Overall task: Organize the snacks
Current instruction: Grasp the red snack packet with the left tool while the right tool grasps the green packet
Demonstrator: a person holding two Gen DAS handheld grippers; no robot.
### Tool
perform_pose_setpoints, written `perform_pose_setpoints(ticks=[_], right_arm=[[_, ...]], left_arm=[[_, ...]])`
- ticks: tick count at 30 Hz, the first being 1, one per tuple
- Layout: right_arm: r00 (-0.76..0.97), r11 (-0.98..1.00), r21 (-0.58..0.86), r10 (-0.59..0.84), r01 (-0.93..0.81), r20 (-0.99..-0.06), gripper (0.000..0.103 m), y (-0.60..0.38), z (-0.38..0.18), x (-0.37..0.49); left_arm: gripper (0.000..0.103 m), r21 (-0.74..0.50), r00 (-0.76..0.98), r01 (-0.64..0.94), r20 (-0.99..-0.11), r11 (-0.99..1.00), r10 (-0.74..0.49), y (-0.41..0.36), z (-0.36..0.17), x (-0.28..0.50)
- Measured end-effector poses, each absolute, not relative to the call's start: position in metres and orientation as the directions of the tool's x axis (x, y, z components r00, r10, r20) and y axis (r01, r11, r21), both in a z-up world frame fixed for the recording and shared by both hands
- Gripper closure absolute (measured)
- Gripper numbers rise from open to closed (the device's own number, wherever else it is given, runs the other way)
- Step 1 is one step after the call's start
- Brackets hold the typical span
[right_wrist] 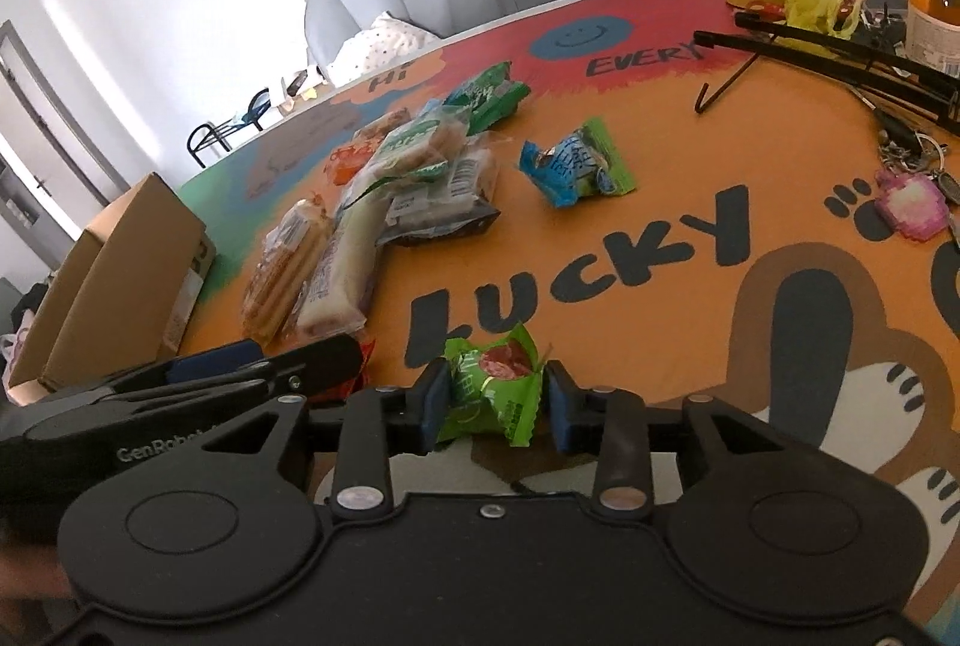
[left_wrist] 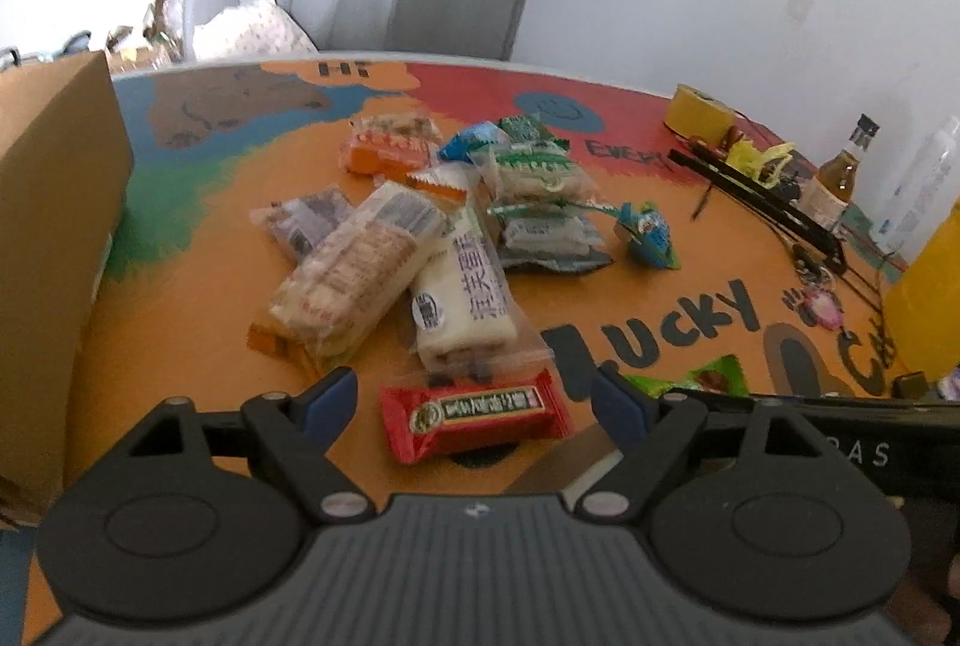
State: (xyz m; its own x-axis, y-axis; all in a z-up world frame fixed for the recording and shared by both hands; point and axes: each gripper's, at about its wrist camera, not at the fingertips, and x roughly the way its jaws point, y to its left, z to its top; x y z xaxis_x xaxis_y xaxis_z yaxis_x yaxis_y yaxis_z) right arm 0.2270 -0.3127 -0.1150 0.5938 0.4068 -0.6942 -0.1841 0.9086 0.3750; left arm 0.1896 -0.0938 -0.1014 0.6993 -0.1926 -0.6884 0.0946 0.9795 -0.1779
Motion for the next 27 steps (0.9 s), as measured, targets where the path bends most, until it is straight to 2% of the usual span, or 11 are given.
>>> perform_pose_setpoints(ticks=[5,6,8,10,12,17,27], right_arm=[[0.598,0.912,0.355,0.405,-0.207,-0.692,0.064,-0.310,-0.115,0.226],[0.599,0.913,0.348,0.404,-0.214,-0.692,0.071,-0.309,-0.115,0.225],[0.590,0.904,0.364,0.424,-0.225,-0.687,0.075,-0.309,-0.117,0.224],[0.592,0.902,0.366,0.427,-0.229,-0.683,0.076,-0.308,-0.117,0.222],[0.591,0.897,0.375,0.437,-0.233,-0.678,0.077,-0.308,-0.116,0.221],[0.610,0.892,0.381,0.447,-0.244,-0.654,0.078,-0.306,-0.106,0.216],[0.633,0.880,0.380,0.471,-0.286,-0.614,0.078,-0.292,-0.088,0.211]], left_arm=[[0.018,-0.161,0.691,0.081,-0.702,0.984,-0.172,-0.096,-0.109,0.195],[0.018,-0.145,0.690,0.084,-0.706,0.986,-0.162,-0.098,-0.111,0.195],[0.019,-0.124,0.694,0.090,-0.703,0.988,-0.152,-0.101,-0.112,0.194],[0.028,-0.115,0.698,0.092,-0.701,0.989,-0.146,-0.102,-0.112,0.192],[0.044,-0.118,0.701,0.098,-0.696,0.988,-0.153,-0.101,-0.111,0.189],[0.054,-0.151,0.696,0.090,-0.697,0.984,-0.171,-0.094,-0.106,0.186],[0.057,-0.167,0.738,0.069,-0.654,0.983,-0.163,-0.077,-0.083,0.168]])
